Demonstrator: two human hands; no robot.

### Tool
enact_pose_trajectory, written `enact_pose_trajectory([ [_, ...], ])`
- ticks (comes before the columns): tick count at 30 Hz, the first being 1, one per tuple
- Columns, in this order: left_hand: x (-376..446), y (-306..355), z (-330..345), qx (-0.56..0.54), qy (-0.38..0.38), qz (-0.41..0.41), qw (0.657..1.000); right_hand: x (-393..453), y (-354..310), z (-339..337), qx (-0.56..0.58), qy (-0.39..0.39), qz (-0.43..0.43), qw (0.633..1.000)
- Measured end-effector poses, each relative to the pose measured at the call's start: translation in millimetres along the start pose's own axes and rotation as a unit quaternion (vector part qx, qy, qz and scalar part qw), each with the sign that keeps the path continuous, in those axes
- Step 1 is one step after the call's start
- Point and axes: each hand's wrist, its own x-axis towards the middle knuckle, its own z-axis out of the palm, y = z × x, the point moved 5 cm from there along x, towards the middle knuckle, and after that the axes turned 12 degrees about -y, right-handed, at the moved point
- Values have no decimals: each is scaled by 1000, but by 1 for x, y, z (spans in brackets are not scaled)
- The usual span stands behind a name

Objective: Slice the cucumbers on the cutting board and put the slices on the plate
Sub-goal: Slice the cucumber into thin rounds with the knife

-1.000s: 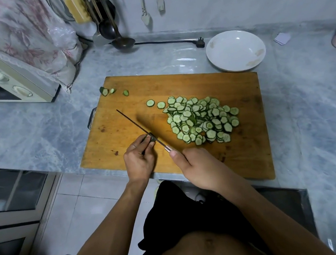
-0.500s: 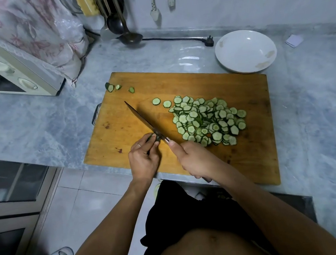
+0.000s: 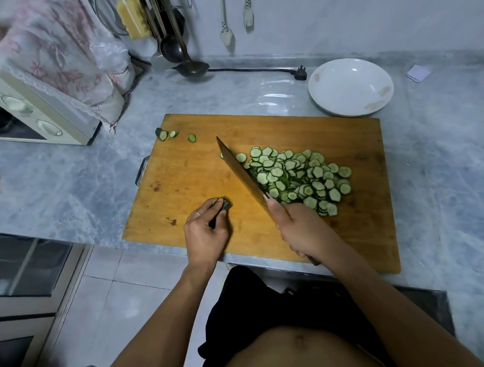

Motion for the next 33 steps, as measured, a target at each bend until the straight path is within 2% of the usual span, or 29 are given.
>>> enact_pose_trajectory([
  [12,1,-1,0,-18,14,-10,1000,-23,-20,12,-18,-40,-60,997],
  [22,-1,-3,2,-27,21,-19,999,-26,-17,14,-43,-22,-51,998],
  [33,0,-6,2,-22,19,-7,1000,-25,-15,16,-43,-39,-48,997],
])
